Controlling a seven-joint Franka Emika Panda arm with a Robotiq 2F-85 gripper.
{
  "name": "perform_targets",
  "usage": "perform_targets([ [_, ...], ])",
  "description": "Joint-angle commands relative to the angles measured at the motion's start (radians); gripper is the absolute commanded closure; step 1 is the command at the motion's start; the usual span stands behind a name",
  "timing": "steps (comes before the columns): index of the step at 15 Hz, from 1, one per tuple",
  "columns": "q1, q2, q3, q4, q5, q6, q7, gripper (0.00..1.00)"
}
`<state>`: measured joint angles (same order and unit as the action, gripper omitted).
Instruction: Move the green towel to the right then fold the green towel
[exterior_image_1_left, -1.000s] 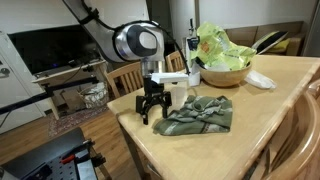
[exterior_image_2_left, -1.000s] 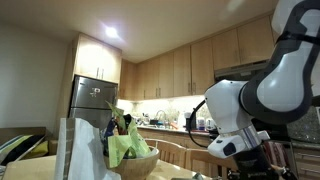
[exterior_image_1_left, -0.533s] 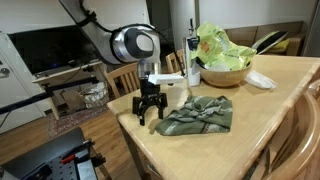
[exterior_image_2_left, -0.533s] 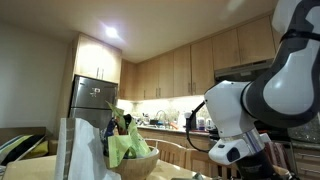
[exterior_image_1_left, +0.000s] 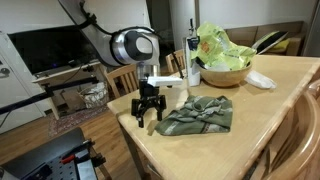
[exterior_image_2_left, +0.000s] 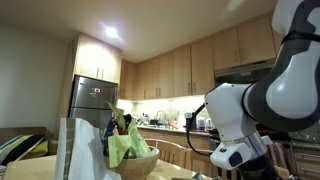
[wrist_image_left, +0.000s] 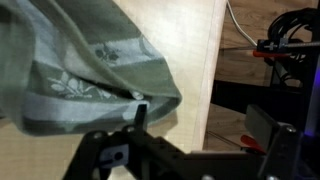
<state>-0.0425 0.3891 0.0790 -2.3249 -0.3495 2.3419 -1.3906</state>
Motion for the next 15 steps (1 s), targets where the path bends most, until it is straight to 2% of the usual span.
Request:
perform_targets([
  [1,-0.004,0.025,-0.021,0.03,-0.008,-0.028,-0.024,0.0],
  [6,-0.01,0.063,-0.037,0.065,-0.006,-0.029,-0.023,0.0],
  [7,-0.01,0.07,-0.039,0.071,-0.008,-0.024,-0.02,0.25],
  [9,-0.011,0.082,-0.041,0.083,-0.006,-0.023,-0.015,0.34],
  [15,-0.022,0.092,-0.037,0.105,0.008,-0.015,-0.016,0.82],
])
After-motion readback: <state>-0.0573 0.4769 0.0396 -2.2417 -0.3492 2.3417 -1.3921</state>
